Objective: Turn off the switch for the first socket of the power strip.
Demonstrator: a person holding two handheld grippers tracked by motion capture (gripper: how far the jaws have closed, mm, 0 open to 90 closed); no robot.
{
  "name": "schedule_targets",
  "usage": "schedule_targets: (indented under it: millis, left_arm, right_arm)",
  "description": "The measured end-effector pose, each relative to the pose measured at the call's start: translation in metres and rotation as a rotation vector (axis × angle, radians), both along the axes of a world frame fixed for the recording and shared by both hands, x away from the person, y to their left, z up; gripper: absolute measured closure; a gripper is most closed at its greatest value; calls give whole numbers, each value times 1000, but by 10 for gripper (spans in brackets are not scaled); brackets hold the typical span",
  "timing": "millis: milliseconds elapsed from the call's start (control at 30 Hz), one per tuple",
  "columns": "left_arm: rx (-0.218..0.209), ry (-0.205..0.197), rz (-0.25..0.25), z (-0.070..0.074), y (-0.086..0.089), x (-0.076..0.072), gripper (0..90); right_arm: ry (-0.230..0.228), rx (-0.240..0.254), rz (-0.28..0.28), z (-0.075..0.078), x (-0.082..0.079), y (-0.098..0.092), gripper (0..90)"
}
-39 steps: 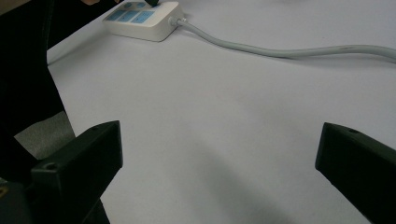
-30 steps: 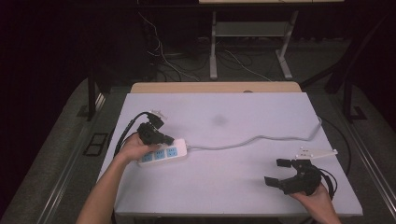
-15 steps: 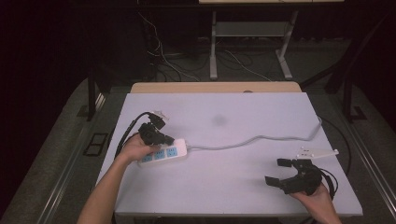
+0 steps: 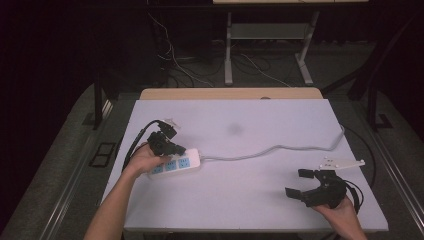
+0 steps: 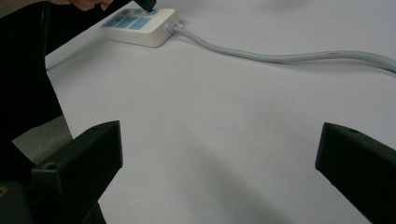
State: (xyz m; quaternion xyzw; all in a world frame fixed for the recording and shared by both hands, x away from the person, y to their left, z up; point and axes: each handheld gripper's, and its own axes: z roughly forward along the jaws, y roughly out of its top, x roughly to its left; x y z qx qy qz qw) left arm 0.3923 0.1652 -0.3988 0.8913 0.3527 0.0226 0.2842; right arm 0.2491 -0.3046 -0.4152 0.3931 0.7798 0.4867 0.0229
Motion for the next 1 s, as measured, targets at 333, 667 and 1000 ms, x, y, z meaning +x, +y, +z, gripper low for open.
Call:
schedule_targets:
  millis: [333, 667, 1000]
  left_arm:
    - [-25, -40, 18, 11, 3, -5, 897]
    - [-55, -71, 56, 24, 14, -13, 895]
    - [-93, -101, 96, 37, 27, -24, 895]
  right_arm:
    - [3, 3, -8, 0, 1, -2, 4]
    - [5, 5, -11, -1, 1, -3, 4]
    - [7, 5, -9, -2, 1, -3, 4]
